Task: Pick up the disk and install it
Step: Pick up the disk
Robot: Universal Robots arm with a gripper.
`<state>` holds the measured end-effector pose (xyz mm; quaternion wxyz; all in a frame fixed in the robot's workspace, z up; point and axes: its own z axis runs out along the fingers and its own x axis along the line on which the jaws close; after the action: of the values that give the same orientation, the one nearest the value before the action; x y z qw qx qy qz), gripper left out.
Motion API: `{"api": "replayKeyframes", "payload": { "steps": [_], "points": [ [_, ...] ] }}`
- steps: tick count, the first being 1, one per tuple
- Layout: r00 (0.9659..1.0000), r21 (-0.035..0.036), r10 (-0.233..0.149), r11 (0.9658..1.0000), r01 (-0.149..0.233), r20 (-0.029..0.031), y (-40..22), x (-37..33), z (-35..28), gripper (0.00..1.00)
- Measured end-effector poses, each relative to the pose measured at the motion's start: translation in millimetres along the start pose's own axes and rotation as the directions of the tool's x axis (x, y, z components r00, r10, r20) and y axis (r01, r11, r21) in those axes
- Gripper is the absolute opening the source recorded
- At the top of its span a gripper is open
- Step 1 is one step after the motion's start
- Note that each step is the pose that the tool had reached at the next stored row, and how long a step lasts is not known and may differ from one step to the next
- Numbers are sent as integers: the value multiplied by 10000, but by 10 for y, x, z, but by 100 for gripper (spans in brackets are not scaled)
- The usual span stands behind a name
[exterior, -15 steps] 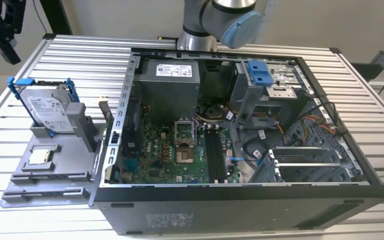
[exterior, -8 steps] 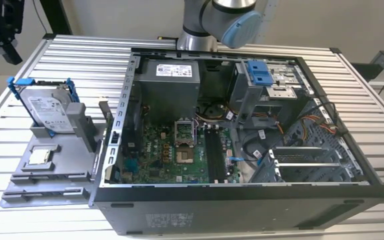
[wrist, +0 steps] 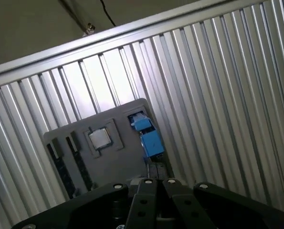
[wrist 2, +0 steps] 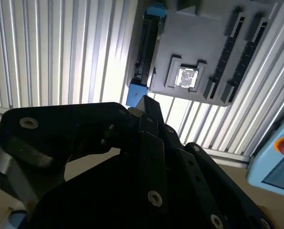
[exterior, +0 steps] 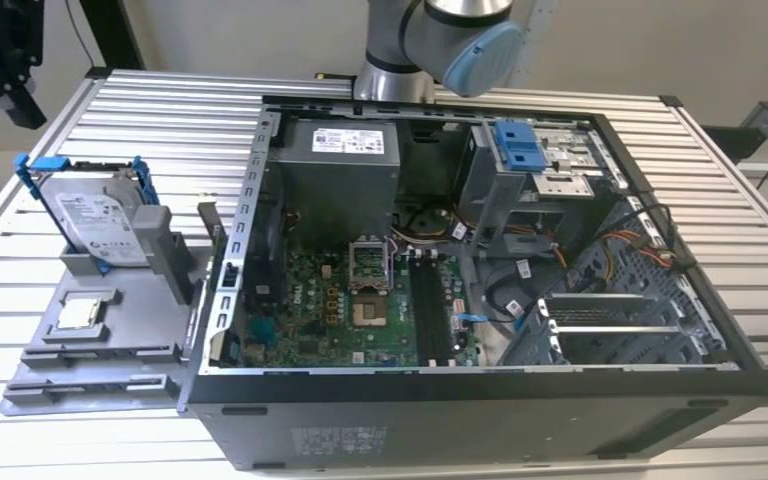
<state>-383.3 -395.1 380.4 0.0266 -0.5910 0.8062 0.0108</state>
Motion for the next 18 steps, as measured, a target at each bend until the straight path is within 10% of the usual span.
{"api": "replayKeyframes", "payload": {
  "steps": [9, 18],
  "points": [
    [9875, -219, -1575, 9873, 1574, -18, 1, 2, 34, 0],
    [9488, -303, -3159, 9483, 3158, 26, 1, 4, 63, 0]
  ]
}}
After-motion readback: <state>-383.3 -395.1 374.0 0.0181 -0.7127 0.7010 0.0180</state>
